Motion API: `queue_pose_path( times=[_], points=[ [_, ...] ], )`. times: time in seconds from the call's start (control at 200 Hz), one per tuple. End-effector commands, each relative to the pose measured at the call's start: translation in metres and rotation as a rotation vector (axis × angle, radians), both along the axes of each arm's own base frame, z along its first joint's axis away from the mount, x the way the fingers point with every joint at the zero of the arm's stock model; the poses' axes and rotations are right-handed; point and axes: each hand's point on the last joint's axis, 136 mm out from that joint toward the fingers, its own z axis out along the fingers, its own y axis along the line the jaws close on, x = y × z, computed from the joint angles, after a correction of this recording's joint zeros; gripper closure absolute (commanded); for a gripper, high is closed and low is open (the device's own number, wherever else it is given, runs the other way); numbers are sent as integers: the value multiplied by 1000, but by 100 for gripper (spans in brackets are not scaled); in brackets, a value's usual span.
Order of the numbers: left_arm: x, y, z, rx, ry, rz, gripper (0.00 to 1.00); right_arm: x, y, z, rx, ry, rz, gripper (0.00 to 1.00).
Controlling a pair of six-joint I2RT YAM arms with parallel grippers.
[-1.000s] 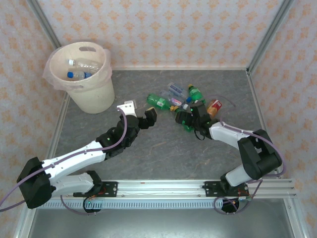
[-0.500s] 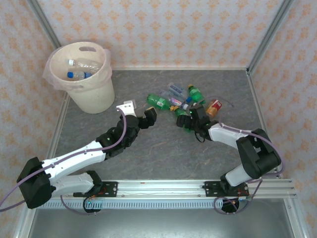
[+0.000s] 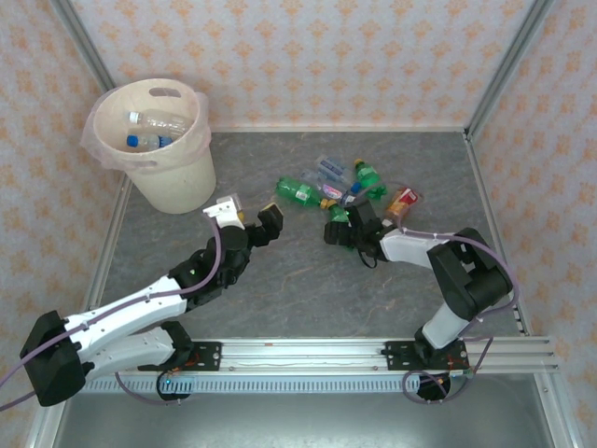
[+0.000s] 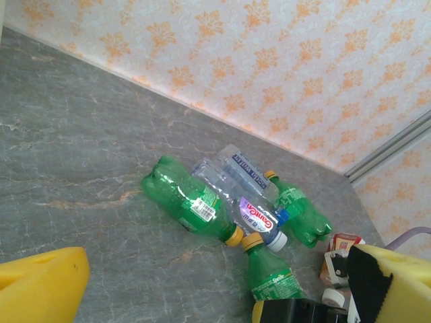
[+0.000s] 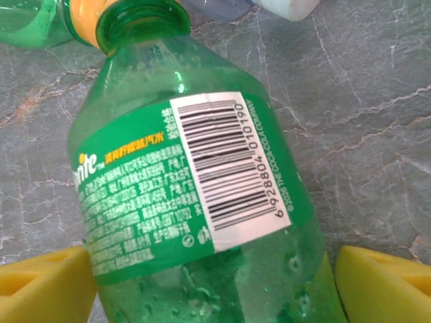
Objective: Put the plastic bottles in the bin
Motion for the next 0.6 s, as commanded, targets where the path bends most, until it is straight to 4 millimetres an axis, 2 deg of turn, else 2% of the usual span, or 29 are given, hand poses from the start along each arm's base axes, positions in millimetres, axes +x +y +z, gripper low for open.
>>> queue_pose_path(
  times=[0.0, 0.17, 0.325, 0.596],
  points=[
    [1, 10, 5, -33, -34, 32, 1, 5, 5, -1, -5, -11, 13, 13],
    [3, 14, 5, -50, -31, 44, 1, -2, 7, 0, -5, -24, 38, 28],
    [4, 13, 6, -75, -29, 42, 1, -6, 10, 12, -14, -70, 53, 34],
    [14, -2, 14, -166, -6, -30, 1, -25, 26, 43, -41, -192, 114, 37]
  ],
)
